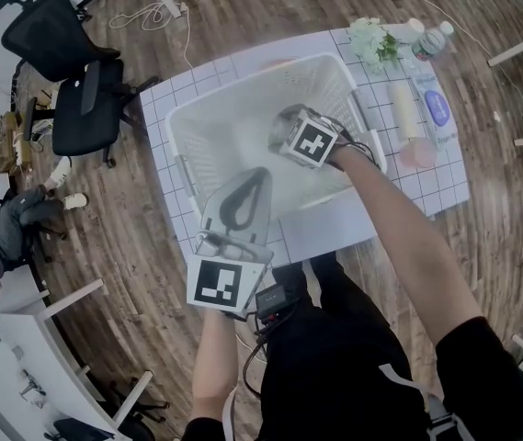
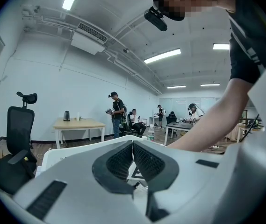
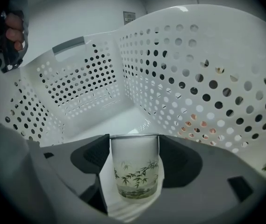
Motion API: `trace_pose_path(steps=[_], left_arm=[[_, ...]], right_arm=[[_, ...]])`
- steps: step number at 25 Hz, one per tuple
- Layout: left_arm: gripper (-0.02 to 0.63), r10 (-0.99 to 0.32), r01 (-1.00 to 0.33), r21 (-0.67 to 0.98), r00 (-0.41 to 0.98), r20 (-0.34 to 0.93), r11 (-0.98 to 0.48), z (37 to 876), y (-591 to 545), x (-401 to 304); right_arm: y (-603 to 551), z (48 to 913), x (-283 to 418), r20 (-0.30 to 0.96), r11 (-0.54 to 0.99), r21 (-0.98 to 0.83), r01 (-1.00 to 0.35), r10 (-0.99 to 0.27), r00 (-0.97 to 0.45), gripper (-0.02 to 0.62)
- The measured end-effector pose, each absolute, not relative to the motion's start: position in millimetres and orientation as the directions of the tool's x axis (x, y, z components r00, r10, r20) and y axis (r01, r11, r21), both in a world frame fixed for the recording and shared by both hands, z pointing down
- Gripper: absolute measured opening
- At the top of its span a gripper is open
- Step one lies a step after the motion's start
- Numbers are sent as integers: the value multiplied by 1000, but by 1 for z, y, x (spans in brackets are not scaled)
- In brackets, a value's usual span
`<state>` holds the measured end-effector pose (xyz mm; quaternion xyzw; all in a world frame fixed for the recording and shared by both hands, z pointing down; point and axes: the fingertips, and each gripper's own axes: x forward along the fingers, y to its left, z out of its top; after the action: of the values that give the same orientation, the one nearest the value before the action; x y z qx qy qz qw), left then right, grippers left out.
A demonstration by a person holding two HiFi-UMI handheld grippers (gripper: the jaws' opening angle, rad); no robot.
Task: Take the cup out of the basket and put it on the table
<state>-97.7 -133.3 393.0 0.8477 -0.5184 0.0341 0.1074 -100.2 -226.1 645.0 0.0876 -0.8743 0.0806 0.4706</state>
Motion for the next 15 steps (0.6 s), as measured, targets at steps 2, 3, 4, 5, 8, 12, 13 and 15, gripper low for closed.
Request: trace_pose_path(steps=[2,3,4,5,8,12,13,15], left_arm=[[11,-872,-887,145,459,169,-439,393,-133,-98],[11,-872,-887,144,459,169,-439,393,-133,-98],[11,-873,-887,143,459,168,-439,392,-133,-98],[11,-873,-887,142,459,166,-439,392,-132,-97],[11,-873,-887,140,459,166,-439,391,-131,-96],[11,-873,-887,137,459,166,-441,391,-128,-96],[11,-873,-888,135,459,166,-441,391,-128,-96],[11,-874,-889,134,456,167,-438,390,-127,-97]], right_arm=[[-225,642,-101,832,975,-52,-215,-77,-550,342],[-226,640,-102,828,977,-43,-209,-82,-554,342],[-227,638,-102,825,977,-37,-209,-88,-558,342],[-227,635,-103,821,977,-34,-211,-93,-563,342],[-229,630,-104,810,977,-28,-213,-103,-577,341],[-228,625,-105,798,978,-24,-206,-105,-593,334],[-228,623,-106,794,981,-17,-196,-106,-599,334],[-227,620,-107,786,982,-15,-187,-104,-609,328]])
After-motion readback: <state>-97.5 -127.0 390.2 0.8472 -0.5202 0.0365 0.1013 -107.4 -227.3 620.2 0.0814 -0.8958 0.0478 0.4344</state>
